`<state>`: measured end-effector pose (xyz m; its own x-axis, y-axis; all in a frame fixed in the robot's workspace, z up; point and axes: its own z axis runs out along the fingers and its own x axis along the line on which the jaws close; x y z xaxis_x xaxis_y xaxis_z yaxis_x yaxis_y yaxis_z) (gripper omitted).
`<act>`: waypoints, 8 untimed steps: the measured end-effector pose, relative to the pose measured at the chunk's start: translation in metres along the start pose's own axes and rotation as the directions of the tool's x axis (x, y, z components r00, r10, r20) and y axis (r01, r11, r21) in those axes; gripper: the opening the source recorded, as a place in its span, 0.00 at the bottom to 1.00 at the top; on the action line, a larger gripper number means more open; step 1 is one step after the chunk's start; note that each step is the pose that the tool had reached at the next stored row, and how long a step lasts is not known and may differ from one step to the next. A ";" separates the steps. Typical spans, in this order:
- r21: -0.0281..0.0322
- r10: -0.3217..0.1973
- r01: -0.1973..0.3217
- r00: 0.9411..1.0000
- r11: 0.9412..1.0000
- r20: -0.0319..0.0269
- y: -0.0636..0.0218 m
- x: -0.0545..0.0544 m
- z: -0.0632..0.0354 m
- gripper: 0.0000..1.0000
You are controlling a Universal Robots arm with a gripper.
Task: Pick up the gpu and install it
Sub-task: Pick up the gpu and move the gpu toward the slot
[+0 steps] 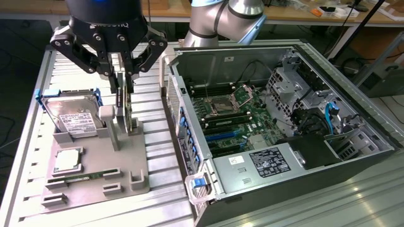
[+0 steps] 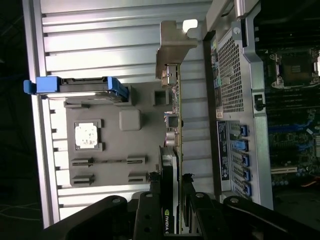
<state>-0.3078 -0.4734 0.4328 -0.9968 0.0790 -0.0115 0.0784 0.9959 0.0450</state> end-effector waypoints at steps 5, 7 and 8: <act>0.000 0.000 0.000 1.000 1.000 0.000 0.0001 0.000 -0.0026 0.27; 0.000 0.000 0.000 1.000 1.000 0.000 0.0001 0.000 -0.0033 0.27; 0.000 0.000 0.000 1.000 1.000 0.000 0.0002 0.000 -0.0037 0.27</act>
<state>-0.3078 -0.4734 0.4365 -0.9968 0.0790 -0.0115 0.0784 0.9959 0.0449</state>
